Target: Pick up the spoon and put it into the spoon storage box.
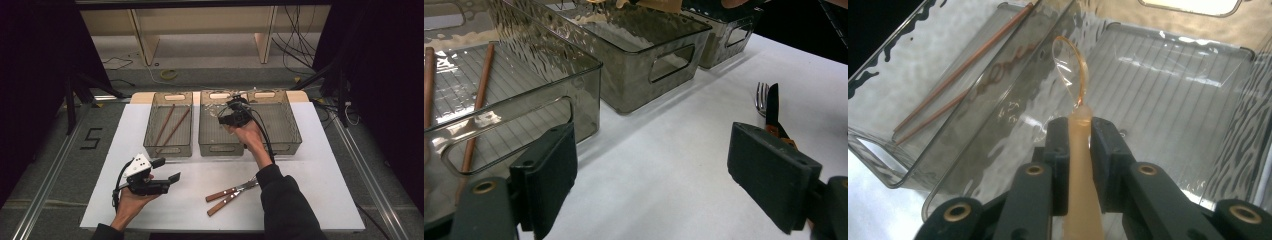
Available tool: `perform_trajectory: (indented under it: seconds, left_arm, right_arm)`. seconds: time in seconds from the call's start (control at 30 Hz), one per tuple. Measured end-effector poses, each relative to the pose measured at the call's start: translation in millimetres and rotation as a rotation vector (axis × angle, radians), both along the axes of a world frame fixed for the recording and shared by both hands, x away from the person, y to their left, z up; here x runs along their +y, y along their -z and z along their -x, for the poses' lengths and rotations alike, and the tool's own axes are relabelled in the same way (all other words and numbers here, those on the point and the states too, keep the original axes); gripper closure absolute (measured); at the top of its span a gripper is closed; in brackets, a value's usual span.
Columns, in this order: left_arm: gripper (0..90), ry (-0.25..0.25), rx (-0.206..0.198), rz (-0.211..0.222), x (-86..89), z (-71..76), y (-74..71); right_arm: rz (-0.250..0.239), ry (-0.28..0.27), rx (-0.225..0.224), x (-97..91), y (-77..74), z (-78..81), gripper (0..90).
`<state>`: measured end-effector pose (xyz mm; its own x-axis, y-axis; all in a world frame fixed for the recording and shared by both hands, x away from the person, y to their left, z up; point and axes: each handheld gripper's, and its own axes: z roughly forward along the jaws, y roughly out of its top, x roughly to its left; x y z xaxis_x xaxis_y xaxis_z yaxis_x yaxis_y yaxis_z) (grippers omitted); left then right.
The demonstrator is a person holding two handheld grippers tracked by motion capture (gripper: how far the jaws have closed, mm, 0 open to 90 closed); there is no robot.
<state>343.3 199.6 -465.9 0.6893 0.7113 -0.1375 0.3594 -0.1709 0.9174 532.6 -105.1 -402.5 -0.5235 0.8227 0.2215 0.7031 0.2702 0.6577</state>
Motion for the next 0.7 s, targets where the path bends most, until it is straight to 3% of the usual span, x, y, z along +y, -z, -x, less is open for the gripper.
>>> perform_trajectory:
  seconds: [0.07,0.13,0.23,0.5,0.7]
  left_arm:
    - [19.6,0.001,0.000,-0.001,0.0,0.0,0.0]
    - [19.6,0.001,-0.001,-0.004,0.0,-0.1,0.1]
    - [19.5,0.000,-0.001,0.002,0.1,0.0,-0.1]
    - [19.5,-0.002,0.000,-0.001,-0.2,-0.3,0.3]
    - [19.5,-0.005,0.002,-0.001,-0.2,-0.5,0.5]
  right_arm:
    - [-0.006,-0.007,0.021,0.7,2.6,-1.3,71.7]
    - [-0.016,-0.001,0.016,0.5,2.6,-1.3,64.3]
    - [-0.031,-0.033,-0.007,-0.6,-2.5,1.3,55.4]
    - [-0.029,-0.245,-0.073,-8.4,-26.5,34.5,43.9]
    - [-0.021,-0.367,-0.094,-13.2,-31.2,67.3,40.8]
